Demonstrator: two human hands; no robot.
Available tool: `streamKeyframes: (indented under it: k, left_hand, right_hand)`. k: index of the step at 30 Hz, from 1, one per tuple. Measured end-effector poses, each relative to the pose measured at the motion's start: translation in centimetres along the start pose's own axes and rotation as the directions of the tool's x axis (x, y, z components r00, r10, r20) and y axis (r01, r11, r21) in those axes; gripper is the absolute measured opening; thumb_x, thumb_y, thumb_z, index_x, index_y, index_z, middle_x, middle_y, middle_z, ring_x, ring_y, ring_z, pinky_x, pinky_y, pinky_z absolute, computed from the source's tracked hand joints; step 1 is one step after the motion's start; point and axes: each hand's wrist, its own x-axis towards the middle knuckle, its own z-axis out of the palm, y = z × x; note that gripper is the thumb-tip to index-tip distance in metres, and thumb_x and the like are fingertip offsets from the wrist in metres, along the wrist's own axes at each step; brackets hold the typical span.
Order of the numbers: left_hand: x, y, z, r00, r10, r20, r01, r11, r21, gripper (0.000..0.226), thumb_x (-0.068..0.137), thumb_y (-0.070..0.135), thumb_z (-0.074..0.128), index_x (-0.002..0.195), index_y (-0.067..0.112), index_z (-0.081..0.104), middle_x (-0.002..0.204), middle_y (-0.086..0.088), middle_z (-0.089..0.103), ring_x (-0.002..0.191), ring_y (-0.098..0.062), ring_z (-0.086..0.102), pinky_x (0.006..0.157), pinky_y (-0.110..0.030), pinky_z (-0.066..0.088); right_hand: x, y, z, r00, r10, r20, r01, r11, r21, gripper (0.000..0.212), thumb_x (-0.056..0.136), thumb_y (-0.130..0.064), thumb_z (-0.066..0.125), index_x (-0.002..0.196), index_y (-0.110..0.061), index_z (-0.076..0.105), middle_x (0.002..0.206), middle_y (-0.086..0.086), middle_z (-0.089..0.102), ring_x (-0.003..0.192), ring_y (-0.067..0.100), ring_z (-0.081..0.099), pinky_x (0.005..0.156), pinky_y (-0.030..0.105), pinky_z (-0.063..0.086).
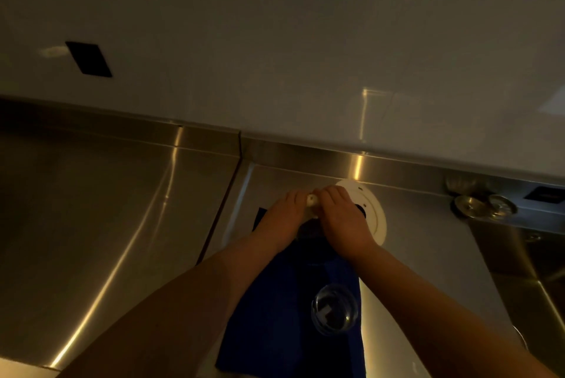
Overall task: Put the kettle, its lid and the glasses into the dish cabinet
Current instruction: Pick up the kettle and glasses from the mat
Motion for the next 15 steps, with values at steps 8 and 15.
streamKeyframes:
  k: [8,15]
  left_hand:
    - [2.4,1.9,-3.1,0.970,0.241,-0.038,-0.215,0.919,0.331,0.058,0.083,0.002,0.056,0.137,0.008,0.035,0.140,-0.014,0.038,0.129,-0.028,0.034,0.104,-0.033,0.027]
    - [2.1,2.2,-2.9,0.978,0.206,-0.011,-0.193,0.933,0.304,0.055,0.085,0.004,0.055,0.136,0.009,0.035,0.142,-0.011,0.037,0.130,-0.024,0.032,0.105,-0.031,0.030]
  right_hand:
    - [-0.3,0.7,-0.6,0.975,0.158,-0.159,-0.125,0.971,0.203,0.032,0.085,-0.011,0.054,0.117,-0.004,0.054,0.107,0.015,0.056,0.094,0.028,0.054,0.071,0.033,0.043]
    - [-1.1,0.1,0.2,0.973,0.190,-0.131,-0.155,0.958,0.242,0.044,0.079,-0.011,0.057,0.122,-0.007,0.049,0.110,0.015,0.055,0.094,0.027,0.055,0.068,0.029,0.042]
